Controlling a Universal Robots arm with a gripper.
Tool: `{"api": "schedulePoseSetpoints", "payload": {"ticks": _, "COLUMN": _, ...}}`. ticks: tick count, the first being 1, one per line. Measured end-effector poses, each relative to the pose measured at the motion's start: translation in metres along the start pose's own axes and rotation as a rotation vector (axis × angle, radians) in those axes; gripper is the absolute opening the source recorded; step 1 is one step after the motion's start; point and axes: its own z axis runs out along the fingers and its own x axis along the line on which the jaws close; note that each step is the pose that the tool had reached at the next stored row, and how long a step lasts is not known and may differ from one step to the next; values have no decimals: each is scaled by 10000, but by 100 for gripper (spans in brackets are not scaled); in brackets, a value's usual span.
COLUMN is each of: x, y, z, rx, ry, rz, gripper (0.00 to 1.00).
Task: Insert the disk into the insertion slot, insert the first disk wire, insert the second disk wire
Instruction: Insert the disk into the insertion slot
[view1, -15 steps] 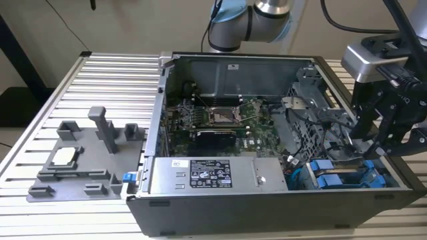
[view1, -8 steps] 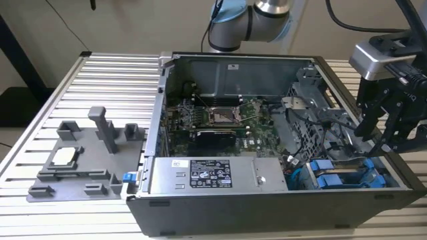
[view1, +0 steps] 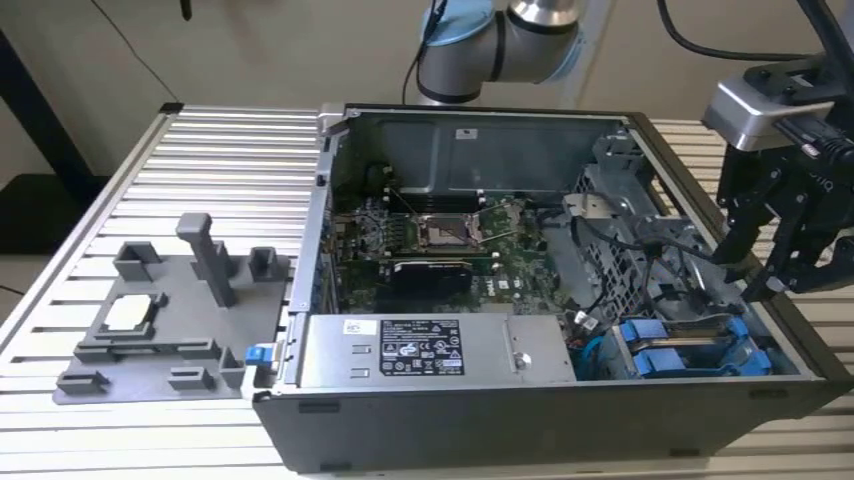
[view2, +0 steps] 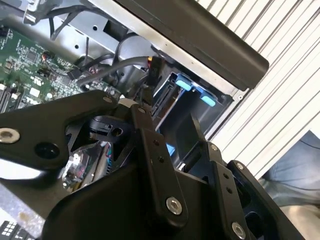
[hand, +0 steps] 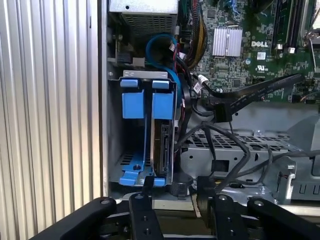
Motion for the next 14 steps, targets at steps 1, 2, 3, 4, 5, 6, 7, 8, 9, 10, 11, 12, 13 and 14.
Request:
{"api": "schedulePoseSetpoints", "payload": {"ticks": 1, "x": -15, "y": -9, "z": 7, "rx": 0, "ry": -1, "rz": -9, "gripper": 47}}
{"api": "schedulePoseSetpoints", "payload": {"ticks": 2, "x": -29, "y": -17, "z": 15, "rx": 0, "ry": -2, "rz": -21, "gripper": 47}}
{"api": "schedulePoseSetpoints", "payload": {"ticks": 3, "x": -43, "y": -25, "z": 22, "rx": 1, "ry": -3, "rz": -32, "gripper": 47}}
{"api": "schedulePoseSetpoints", "payload": {"ticks": 4, "x": -56, "y": -35, "z": 29, "rx": 0, "ry": -5, "rz": -43, "gripper": 47}}
{"api": "schedulePoseSetpoints", "payload": {"ticks": 5, "x": -67, "y": -48, "z": 35, "rx": 1, "ry": -6, "rz": -51, "gripper": 47}}
{"api": "schedulePoseSetpoints", "payload": {"ticks": 6, "x": -79, "y": -62, "z": 41, "rx": 0, "ry": -7, "rz": -58, "gripper": 47}}
{"api": "schedulePoseSetpoints", "payload": {"ticks": 7, "x": -90, "y": -77, "z": 47, "rx": 1, "ry": -8, "rz": -67, "gripper": 47}}
{"api": "schedulePoseSetpoints", "payload": {"ticks": 8, "x": -100, "y": -89, "z": 54, "rx": 1, "ry": -8, "rz": -80, "gripper": 47}}
{"api": "schedulePoseSetpoints", "payload": {"ticks": 9, "x": -108, "y": -99, "z": 62, "rx": 1, "ry": -11, "rz": -98, "gripper": 47}}
{"api": "schedulePoseSetpoints", "payload": {"ticks": 10, "x": -116, "y": -106, "z": 71, "rx": 1, "ry": -12, "rz": -120, "gripper": 47}}
{"api": "schedulePoseSetpoints", "payload": {"ticks": 11, "x": -123, "y": -113, "z": 80, "rx": 1, "ry": -16, "rz": -146, "gripper": 47}}
{"api": "schedulePoseSetpoints", "payload": {"ticks": 12, "x": -131, "y": -120, "z": 89, "rx": 2, "ry": -18, "rz": -173, "gripper": 47}}
{"api": "schedulePoseSetpoints", "payload": {"ticks": 13, "x": -139, "y": -128, "z": 98, "rx": 2, "ry": -21, "rz": -200, "gripper": 47}}
{"api": "schedulePoseSetpoints", "payload": {"ticks": 14, "x": -147, "y": -135, "z": 108, "rx": 2, "ry": -25, "rz": -225, "gripper": 47}}
